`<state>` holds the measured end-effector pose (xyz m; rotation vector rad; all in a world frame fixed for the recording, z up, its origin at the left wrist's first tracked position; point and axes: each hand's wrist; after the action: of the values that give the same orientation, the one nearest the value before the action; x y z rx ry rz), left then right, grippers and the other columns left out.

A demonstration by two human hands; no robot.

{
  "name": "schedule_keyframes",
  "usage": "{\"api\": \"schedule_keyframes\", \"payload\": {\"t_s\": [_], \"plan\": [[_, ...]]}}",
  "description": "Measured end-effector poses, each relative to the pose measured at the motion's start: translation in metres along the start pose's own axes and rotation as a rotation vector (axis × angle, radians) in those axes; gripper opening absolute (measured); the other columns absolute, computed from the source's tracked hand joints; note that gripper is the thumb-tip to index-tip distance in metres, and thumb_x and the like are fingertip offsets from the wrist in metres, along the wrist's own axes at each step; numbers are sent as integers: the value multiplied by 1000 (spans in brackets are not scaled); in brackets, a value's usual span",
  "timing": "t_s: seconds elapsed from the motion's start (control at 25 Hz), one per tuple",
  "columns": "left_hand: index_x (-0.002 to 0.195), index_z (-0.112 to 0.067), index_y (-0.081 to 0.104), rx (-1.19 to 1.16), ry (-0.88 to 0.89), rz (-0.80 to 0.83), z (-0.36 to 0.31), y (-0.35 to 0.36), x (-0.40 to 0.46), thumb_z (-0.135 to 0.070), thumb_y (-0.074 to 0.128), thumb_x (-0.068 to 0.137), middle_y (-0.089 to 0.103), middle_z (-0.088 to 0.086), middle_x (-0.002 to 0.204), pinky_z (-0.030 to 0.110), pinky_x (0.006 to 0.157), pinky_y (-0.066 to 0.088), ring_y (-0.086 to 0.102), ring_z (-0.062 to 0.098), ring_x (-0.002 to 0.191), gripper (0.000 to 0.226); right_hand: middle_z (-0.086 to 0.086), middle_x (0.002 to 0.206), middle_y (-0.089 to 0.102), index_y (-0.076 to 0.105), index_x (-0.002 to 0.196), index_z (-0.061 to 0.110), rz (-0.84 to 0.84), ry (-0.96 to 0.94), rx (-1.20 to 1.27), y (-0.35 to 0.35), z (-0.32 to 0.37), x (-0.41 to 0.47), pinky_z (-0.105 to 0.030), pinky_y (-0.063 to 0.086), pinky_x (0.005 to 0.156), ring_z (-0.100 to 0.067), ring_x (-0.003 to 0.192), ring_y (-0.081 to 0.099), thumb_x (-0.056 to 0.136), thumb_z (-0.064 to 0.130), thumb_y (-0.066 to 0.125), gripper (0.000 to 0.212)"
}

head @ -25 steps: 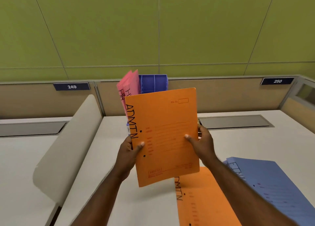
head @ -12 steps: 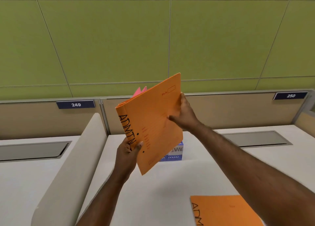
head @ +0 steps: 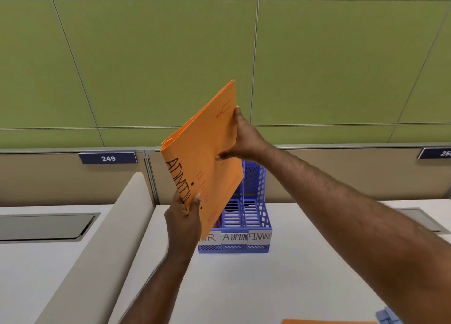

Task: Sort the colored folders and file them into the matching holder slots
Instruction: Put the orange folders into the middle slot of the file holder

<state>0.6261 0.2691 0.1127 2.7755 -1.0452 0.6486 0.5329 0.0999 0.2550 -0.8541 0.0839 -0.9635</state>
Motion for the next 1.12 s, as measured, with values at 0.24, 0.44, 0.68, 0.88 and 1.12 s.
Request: {"api": "schedule_keyframes", "payload": {"t_s": [0.24, 0.44, 0.68, 0.88, 1.12], "plan": [[130, -8, 51, 23, -27, -41, 11, 33, 13, -22, 54, 95, 63, 7, 126, 44, 91, 54, 60, 19, 109, 37, -4, 161, 13, -8, 153, 20, 53, 4, 8, 17, -24, 24, -44, 29, 117, -28, 146, 23, 51, 16, 93, 143], [133, -7, 48, 49, -15, -54, 17, 54, 32, -24, 52, 97, 61, 6, 130, 44, 94, 53, 59, 22, 118, 40, -4, 162, 7, -16, 149, 39, 26, -140, 55, 7, -35, 40, -58, 35, 110, -30, 146, 21, 45, 16, 96, 154], [138, -9, 45, 85, -26, -54, 28, 83, 48, -23, 52, 97, 60, 6, 130, 48, 96, 52, 57, 22, 119, 44, -11, 160, 9, -14, 145, 48, 20, -262, -133, -1, -38, 52, -59, 50, 95, -34, 142, 30, 41, 23, 97, 154], [132, -13, 50, 91, -41, -42, 44, 102, 54, -21, 55, 95, 61, 1, 129, 51, 97, 51, 58, 20, 118, 38, -12, 162, 4, -2, 147, 50, 82, -234, -122, 6, -53, 51, -57, 48, 98, -37, 142, 29, 40, 23, 98, 148], [130, -16, 51, 135, -59, -39, 66, 113, 55, -20, 58, 94, 58, -7, 123, 41, 95, 51, 57, 5, 106, 37, -10, 162, 2, -1, 147, 48, 86, -221, -102, 20, -76, 52, -56, 50, 96, -35, 144, 26, 40, 23, 98, 148]]}}
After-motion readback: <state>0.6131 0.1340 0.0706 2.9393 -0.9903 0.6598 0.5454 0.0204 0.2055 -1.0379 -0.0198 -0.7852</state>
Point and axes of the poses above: each hand's wrist, its own x-axis towards the middle knuckle, its own y-axis out of the palm, z = x × y
